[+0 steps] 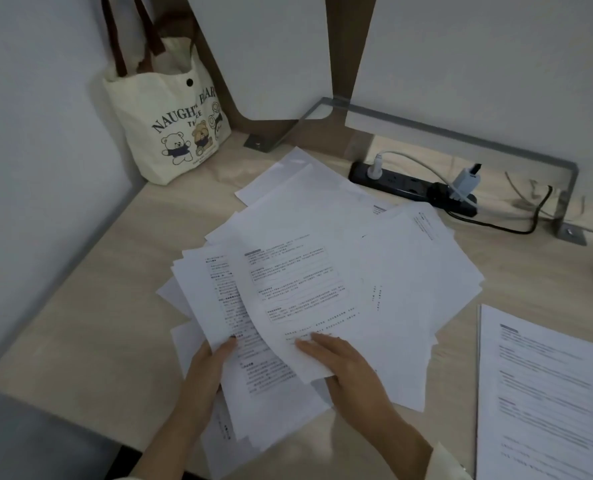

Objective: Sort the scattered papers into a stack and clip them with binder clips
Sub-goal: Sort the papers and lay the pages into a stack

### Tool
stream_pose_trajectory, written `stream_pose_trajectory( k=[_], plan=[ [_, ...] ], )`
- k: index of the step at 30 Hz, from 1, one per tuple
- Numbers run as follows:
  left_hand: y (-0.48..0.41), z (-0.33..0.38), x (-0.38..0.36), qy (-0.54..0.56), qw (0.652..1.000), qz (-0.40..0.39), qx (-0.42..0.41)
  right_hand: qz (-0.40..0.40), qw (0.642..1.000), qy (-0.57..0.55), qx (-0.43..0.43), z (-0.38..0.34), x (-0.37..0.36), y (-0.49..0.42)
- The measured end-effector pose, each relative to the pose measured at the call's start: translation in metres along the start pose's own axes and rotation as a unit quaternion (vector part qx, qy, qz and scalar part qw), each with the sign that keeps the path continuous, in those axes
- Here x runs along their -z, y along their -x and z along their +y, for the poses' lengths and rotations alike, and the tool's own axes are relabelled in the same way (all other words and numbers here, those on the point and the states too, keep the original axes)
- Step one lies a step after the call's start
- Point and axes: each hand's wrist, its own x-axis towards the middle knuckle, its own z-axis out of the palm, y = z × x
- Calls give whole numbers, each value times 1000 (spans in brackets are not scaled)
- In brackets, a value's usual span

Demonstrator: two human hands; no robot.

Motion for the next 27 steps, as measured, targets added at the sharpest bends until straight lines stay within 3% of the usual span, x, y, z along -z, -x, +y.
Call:
stream_pose_trajectory(
  k=[5,9,12,13,15,17,20,27],
  plan=[
    [2,6,-13,52,999,9,-10,-73,997,-3,40,-17,-20,-3],
    [-2,5,-7,-17,999,20,-21,-152,986,-42,53,-33,-19,-8],
    [-7,8,6,-40,998,30,-38,-216,947,-225,-80,-44,8,-22],
    [-8,11,11,-43,997,41,-41,-192,934,-277,-117,-44,18,-29],
    [-15,16,22,-52,995,69,-40,-64,917,-341,-197,-32,34,-48],
    [-22,19,32,-60,994,80,-40,50,842,-458,-280,-16,43,-69],
    [-30,22,39,-74,993,83,-43,120,724,-583,-349,-4,51,-97],
    [-40,24,40,-123,987,98,-45,147,596,-674,-411,4,41,-140]
  ],
)
